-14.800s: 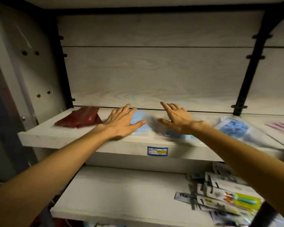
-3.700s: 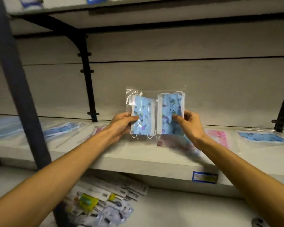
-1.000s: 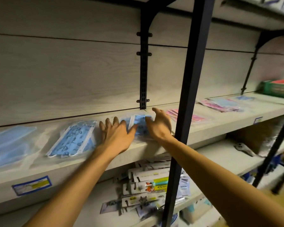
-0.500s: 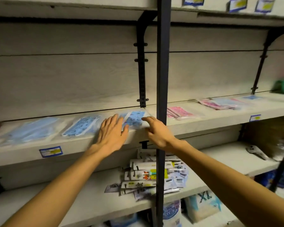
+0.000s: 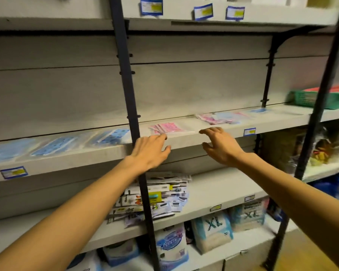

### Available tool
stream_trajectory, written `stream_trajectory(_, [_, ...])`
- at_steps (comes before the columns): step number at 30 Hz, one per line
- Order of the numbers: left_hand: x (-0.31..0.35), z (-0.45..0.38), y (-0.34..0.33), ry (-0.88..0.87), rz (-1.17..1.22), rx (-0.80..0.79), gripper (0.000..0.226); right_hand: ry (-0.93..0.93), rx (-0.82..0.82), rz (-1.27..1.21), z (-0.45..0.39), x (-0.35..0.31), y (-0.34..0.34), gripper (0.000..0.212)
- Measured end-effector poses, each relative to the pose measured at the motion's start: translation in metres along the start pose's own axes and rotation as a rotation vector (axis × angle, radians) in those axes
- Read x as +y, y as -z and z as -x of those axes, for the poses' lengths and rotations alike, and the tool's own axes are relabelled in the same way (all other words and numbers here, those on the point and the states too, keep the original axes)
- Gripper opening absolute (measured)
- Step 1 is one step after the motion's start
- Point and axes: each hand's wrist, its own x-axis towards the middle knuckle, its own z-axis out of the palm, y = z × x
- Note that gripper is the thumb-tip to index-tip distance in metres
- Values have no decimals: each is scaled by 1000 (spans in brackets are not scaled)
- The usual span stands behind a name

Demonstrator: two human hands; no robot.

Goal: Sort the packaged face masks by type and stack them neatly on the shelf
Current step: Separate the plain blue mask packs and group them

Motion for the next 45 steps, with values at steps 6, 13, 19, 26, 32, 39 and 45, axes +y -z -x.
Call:
stream_trajectory(6, [49, -69, -13, -93, -88, 1, 45, -77, -25, 179, -3, 66, 14, 68])
stream_trajectory(13, [95, -161, -55, -123, -124, -63, 51, -100, -52, 284, -28, 155, 19, 67])
stream_trajectory(19, [130, -247, -80, -124, -120, -44, 43, 20, -29, 383, -71, 242, 42, 57])
stream_trajectory(26, [145, -326, -89, -81, -163, -55, 44, 7, 10, 357, -130, 305, 48, 54])
stream_trajectory(32, [145, -354, -121, -30, -205, -107, 42, 63, -34, 326, -171, 335, 25, 49])
stream_trajectory(39, [146, -382, -158, 130, -185, -147, 33, -12, -119, 74, -230, 377, -13, 54])
stream_trajectory(45, [151, -403, -184, 367, 20, -199, 39, 31, -275, 95, -277, 409, -44, 62])
